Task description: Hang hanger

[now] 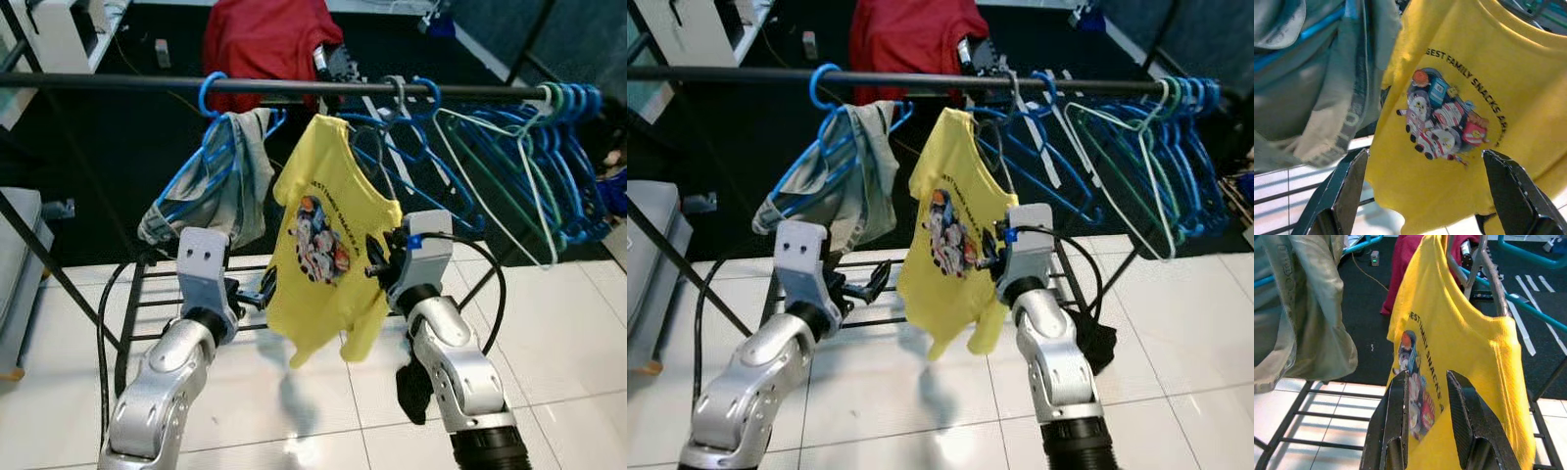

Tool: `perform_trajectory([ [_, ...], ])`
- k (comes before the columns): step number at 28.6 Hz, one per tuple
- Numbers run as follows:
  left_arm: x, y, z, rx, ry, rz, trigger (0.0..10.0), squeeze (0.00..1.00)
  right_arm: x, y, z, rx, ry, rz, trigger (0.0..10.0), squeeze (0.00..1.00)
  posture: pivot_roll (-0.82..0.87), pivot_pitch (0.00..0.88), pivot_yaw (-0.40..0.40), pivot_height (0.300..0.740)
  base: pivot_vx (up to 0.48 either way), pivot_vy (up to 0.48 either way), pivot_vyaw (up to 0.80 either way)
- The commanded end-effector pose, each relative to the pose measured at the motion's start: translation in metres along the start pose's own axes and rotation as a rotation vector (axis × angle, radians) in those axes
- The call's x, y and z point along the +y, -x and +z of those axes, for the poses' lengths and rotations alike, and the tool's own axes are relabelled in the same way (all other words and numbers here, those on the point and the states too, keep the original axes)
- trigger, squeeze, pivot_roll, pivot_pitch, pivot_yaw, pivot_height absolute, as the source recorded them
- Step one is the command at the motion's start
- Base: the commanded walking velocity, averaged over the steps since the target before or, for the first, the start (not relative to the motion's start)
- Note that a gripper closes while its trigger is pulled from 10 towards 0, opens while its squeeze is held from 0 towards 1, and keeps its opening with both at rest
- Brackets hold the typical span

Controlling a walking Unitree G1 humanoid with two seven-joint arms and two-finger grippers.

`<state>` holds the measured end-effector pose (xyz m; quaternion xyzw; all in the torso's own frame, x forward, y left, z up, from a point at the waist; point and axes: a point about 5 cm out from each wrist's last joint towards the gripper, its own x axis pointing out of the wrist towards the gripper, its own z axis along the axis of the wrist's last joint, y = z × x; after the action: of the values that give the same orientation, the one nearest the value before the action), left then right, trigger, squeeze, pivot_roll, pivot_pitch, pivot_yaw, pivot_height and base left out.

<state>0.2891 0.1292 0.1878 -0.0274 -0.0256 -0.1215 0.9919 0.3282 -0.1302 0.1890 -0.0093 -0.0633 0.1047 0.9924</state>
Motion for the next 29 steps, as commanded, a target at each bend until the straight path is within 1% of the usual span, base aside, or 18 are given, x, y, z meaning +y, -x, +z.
perform_trajectory([
  [1, -0.0013, 0.001, -0.0072, 0.023, 0.018, -0.008, 10.0, 0.0, -0.0038, 0.002, -0.0058, 0.013, -0.006, -0.015, 10.0, 0.0, -0.07, 0.23, -0.086, 0.74, 0.386, 0.0, 0.0],
  [15, -0.0022, -0.0011, -0.0051, 0.009, 0.022, -0.008, 10.0, 0.0, -0.0051, -0.0004, -0.0047, 0.005, -0.003, -0.015, 10.0, 0.0, -0.07, 0.202, -0.085, 0.74, 0.385, 0.0, 0.0],
  [21, -0.0025, -0.0012, -0.0049, 0.001, 0.023, -0.008, 10.0, 0.0, -0.0033, -0.0007, -0.0058, 0.005, -0.005, -0.009, 10.0, 0.0, -0.06, 0.199, -0.09, 0.74, 0.382, 0.0, 0.0],
  [23, -0.0032, -0.0006, -0.0049, 0.001, 0.023, -0.007, 10.0, 0.0, -0.0025, -0.0002, -0.0065, 0.006, -0.006, -0.007, 10.0, 0.0, -0.06, 0.199, -0.089, 0.74, 0.285, 0.0, 0.0],
  [26, -0.0046, 0.0006, -0.0054, 0.004, 0.027, -0.009, 10.0, 0.0, -0.0016, 0.0004, -0.0074, 0.007, -0.01, -0.003, 10.0, 0.0, -0.06, 0.199, -0.088, 0.74, 0.0, 0.0, 0.0],
  [29, -0.0048, 0.0016, -0.0074, 0.016, 0.011, -0.011, 10.0, 0.0, -0.0005, 0.0016, -0.0083, 0.01, -0.02, 0.001, 10.0, 0.0, -0.06, 0.198, -0.082, 0.74, 0.0, 0.0, 0.0],
])
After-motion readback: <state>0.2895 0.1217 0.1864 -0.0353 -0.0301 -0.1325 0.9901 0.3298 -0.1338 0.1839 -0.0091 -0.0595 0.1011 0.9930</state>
